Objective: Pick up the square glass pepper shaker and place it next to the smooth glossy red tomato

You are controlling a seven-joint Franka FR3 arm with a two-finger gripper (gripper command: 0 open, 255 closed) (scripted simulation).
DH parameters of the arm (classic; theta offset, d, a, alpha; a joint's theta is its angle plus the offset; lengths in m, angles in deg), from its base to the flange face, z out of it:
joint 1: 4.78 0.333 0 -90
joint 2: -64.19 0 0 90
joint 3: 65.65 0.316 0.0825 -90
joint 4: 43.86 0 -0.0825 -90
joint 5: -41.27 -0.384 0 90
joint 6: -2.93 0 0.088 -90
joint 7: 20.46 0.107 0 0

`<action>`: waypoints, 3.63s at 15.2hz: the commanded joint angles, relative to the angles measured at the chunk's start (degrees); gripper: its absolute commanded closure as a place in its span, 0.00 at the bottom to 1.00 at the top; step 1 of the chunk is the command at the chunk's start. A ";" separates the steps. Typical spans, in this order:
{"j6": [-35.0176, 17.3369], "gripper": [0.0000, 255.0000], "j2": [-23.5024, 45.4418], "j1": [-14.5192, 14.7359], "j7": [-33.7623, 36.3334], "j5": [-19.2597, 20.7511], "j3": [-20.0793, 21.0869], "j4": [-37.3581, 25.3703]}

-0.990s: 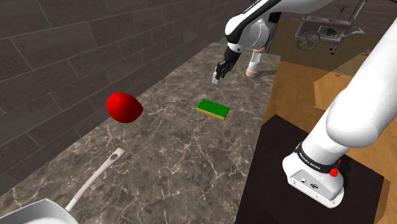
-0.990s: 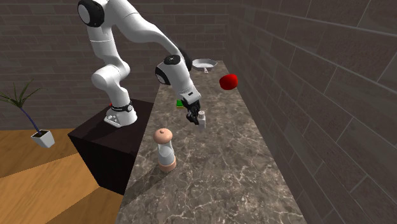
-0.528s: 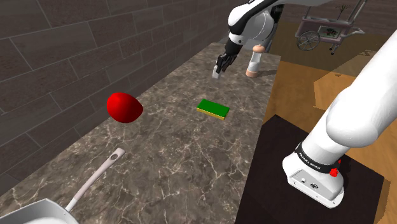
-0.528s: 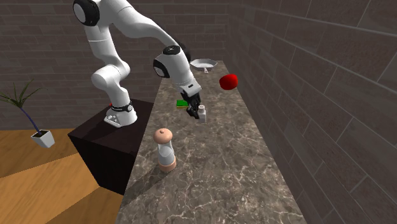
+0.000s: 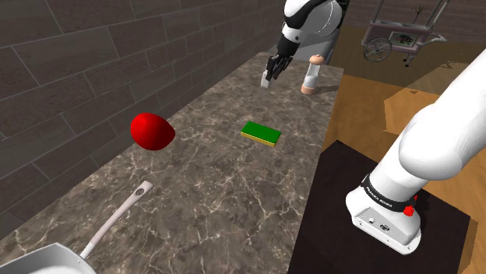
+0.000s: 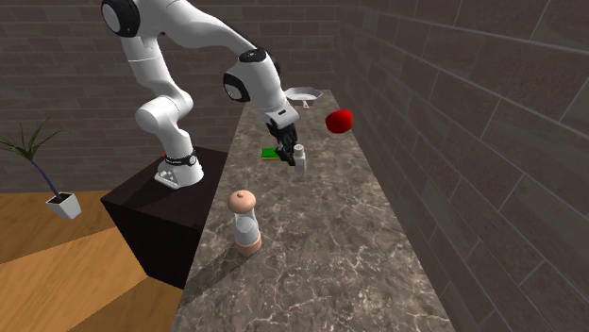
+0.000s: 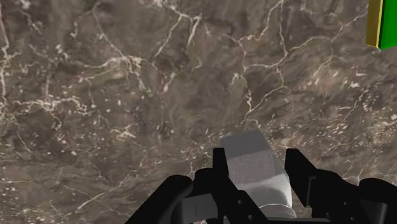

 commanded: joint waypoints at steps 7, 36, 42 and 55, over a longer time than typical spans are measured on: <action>5.78 1.00 -2.50 -0.43 2.55 2.38 0.12 -3.60; 6.91 1.00 -8.96 8.10 32.62 7.53 18.04 -3.55; 5.72 1.00 -6.11 10.79 42.16 9.40 23.94 -6.36; 4.46 1.00 5.07 16.07 61.47 17.74 33.64 -16.99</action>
